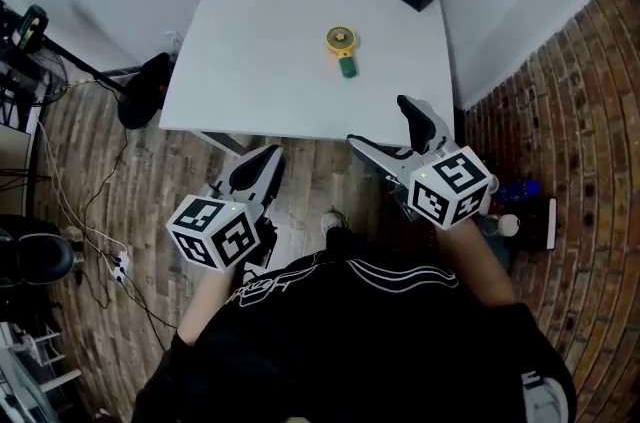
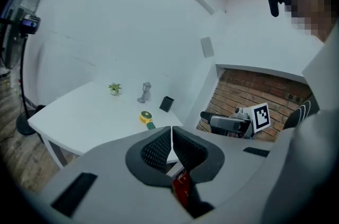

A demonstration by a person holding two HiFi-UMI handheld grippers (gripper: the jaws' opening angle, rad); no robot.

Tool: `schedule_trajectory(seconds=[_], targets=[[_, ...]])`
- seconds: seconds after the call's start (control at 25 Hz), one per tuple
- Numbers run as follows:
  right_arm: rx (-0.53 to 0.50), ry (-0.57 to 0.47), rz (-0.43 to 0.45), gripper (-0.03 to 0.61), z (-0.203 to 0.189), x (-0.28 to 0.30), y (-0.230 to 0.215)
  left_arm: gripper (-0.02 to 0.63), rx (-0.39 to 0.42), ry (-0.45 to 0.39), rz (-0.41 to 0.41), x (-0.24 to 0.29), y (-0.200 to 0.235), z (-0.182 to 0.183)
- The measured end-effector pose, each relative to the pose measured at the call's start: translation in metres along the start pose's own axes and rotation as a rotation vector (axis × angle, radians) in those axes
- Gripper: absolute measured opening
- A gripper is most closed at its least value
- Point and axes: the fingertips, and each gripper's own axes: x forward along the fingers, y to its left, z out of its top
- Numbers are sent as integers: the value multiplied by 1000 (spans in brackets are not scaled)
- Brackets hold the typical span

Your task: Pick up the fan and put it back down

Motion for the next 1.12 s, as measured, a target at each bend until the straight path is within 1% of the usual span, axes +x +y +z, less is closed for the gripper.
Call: schedule_trajectory(seconds=[0.16, 0.32, 0.44, 0.64, 0.8, 1.12], targets=[[4, 22, -14, 463, 6, 30, -35, 35, 3, 18, -7, 42, 18, 20], [3, 42, -49, 479, 6, 50, -64, 35, 6, 37, -9, 71, 32, 30], [10, 75, -64, 480, 0, 64, -77, 35, 3, 46, -9, 82, 40, 33], [15, 118, -121, 479, -12, 84, -97, 35, 1, 59, -2, 91, 58, 38], [26, 146, -142, 477, -20, 100, -107, 35, -3, 81, -1, 99, 72, 41], [72, 207, -200, 474, -34, 141, -125, 35, 14, 157, -48, 126, 105, 58]])
